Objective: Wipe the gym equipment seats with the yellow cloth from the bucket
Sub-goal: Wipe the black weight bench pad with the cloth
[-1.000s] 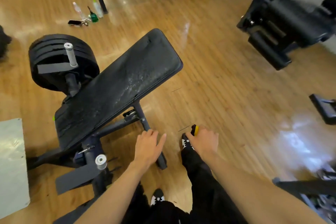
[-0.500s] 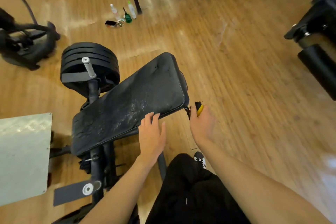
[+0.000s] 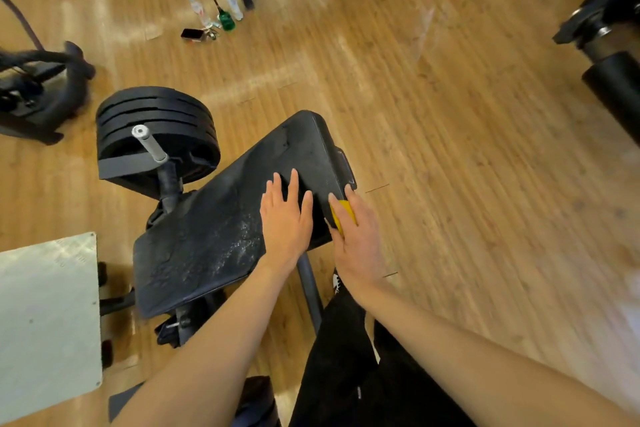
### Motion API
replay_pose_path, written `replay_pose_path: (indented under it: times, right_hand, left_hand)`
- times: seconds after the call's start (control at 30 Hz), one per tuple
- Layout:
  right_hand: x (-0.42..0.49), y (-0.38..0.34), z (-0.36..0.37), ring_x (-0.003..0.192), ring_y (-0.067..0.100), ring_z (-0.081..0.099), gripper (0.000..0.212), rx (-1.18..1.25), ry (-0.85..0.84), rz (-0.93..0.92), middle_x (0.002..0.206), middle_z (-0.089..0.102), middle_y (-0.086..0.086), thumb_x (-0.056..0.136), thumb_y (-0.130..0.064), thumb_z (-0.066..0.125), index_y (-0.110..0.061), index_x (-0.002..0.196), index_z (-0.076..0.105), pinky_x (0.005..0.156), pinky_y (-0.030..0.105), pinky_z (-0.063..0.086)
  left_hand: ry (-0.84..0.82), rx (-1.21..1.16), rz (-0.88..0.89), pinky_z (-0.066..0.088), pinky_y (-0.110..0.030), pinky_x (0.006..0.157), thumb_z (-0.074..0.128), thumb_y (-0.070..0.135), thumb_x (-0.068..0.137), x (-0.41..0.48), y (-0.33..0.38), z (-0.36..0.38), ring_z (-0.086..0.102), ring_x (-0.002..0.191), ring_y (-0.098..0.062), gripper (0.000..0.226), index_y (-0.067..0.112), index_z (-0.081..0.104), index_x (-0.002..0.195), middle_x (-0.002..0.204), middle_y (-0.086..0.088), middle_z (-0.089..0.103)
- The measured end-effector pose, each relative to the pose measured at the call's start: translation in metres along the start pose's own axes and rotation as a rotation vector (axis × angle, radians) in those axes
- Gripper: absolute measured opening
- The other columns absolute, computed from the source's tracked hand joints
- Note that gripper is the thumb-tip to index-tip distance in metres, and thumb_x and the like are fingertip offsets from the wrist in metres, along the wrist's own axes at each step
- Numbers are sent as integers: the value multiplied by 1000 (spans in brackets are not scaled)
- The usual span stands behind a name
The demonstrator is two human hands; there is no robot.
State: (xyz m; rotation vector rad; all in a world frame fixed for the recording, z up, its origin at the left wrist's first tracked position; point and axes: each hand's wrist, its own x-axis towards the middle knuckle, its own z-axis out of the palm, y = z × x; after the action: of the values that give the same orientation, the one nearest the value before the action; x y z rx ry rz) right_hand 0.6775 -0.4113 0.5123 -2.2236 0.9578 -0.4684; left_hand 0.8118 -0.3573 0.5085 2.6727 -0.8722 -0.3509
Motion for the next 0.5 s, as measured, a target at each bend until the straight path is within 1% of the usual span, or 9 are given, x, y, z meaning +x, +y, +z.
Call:
replay_pose_path:
  times: [0.1, 0.17, 0.2, 0.23, 0.3, 0.37, 0.4, 0.47, 0.5]
  right_hand:
    - [46, -12, -6, 150, 14, 28, 43, 112, -23, 119, 158, 39, 2, 104, -22, 49, -19, 146, 50, 126, 39, 19]
    - [84, -14, -12, 148, 15, 32, 40, 210, -64, 158, 155, 44, 2, 105, -27, 47, -19, 144, 53, 126, 34, 16]
    - [101, -13, -14, 147, 17, 35, 41, 251, -92, 153, 152, 48, 3, 106, -29, 47, -21, 145, 52, 126, 35, 15]
    - [116, -12, -14, 146, 19, 37, 42, 259, -121, 133, 150, 50, 4, 106, -33, 46, -24, 147, 50, 126, 39, 14]
    - [136, -7, -10, 148, 19, 33, 46, 189, -181, 98, 153, 46, 6, 106, -45, 40, -33, 151, 42, 125, 50, 12]
    - [132, -4, -8, 149, 17, 30, 48, 126, -221, 77, 158, 40, 4, 105, -51, 37, -37, 151, 39, 123, 52, 20]
    - [122, -3, -9, 149, 17, 30, 47, 121, -231, 59, 160, 36, 3, 105, -49, 39, -38, 151, 40, 121, 47, 28]
    - [91, 3, -15, 150, 14, 28, 47, 119, -227, 19, 164, 28, -1, 105, -37, 49, -37, 151, 41, 116, 36, 36]
    - [75, 6, -18, 150, 13, 25, 49, 110, -219, -4, 165, 25, -3, 103, -30, 53, -37, 151, 41, 116, 35, 37]
  left_hand:
    - [3, -17, 12, 14, -48, 128, 17, 55, 101, 4, 2, 2, 15, 156, -33, 70, 24, 19, 163, 169, -16, 17]
    - [4, -56, 1, 13, -48, 128, 15, 57, 100, 7, 3, 7, 13, 156, -34, 72, 24, 18, 163, 169, -16, 13]
    - [10, -72, -3, 12, -48, 128, 15, 57, 99, 8, 3, 9, 12, 156, -34, 72, 24, 18, 163, 170, -17, 12]
    - [22, -84, -2, 11, -48, 128, 16, 56, 99, 9, 3, 11, 11, 156, -33, 72, 24, 18, 163, 170, -17, 11]
    - [51, -120, 10, 9, -47, 128, 21, 54, 101, 11, 1, 16, 9, 157, -32, 69, 24, 20, 163, 170, -15, 11]
    - [74, -155, 29, 7, -48, 128, 26, 53, 102, 14, -3, 19, 7, 157, -29, 67, 25, 21, 162, 171, -12, 11]
    - [84, -171, 42, 5, -47, 129, 28, 53, 102, 16, -5, 21, 6, 158, -27, 67, 25, 22, 162, 171, -10, 11]
    - [97, -198, 68, 2, -46, 129, 31, 54, 102, 18, -9, 24, 4, 159, -24, 68, 24, 23, 162, 171, -6, 11]
    - [108, -207, 82, 1, -45, 128, 32, 55, 102, 19, -10, 25, 3, 159, -22, 69, 24, 23, 162, 171, -5, 12]
